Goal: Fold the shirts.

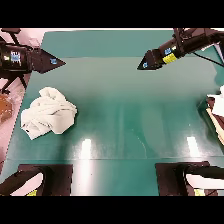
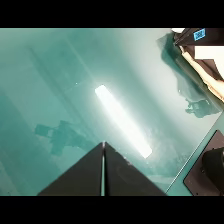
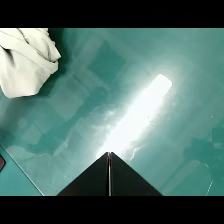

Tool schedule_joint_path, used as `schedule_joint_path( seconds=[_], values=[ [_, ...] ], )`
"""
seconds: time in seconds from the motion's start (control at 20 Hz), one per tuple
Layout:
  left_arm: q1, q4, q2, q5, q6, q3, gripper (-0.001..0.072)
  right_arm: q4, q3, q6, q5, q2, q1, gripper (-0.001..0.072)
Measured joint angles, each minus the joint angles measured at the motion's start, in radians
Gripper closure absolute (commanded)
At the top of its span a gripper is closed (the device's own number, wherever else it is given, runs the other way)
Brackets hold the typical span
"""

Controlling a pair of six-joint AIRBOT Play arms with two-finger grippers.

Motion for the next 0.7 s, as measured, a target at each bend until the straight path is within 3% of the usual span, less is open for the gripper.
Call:
schedule_joint_path(
  seconds=[0.7],
  values=[
    [0.0, 0.0, 0.0, 0.0, 0.0, 0.0, 0.0679, 0.001, 0.0, 0.003, -0.041, 0.0, 0.001, 0.0684]
  ],
)
